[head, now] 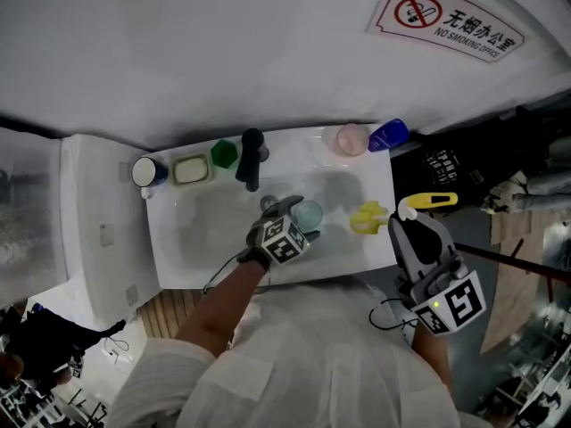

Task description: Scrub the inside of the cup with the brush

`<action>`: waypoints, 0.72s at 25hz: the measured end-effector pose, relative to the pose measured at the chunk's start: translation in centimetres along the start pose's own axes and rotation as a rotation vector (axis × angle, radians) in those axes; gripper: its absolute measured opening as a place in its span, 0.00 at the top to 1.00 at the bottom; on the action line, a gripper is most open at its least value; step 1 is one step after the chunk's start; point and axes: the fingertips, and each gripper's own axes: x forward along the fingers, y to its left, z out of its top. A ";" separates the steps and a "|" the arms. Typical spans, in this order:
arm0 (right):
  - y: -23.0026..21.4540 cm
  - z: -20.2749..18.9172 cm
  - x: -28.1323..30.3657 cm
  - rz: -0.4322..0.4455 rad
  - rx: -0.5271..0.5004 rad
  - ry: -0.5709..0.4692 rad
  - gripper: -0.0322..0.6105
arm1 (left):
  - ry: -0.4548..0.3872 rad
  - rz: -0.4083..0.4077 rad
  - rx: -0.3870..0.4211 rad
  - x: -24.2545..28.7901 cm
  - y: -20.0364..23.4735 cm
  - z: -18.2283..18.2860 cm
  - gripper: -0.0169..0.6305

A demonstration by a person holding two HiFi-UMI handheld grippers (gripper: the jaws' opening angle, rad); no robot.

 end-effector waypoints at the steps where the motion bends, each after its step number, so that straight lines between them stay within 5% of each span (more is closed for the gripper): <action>1: -0.1 -0.1 -0.1 0.001 0.001 0.003 0.90 | 0.008 0.001 0.003 0.3 -0.1 -0.1 0.36; 18: -0.6 -1.1 1.3 0.068 -0.003 0.028 0.90 | -0.008 0.070 -0.045 1.7 1.1 0.6 0.37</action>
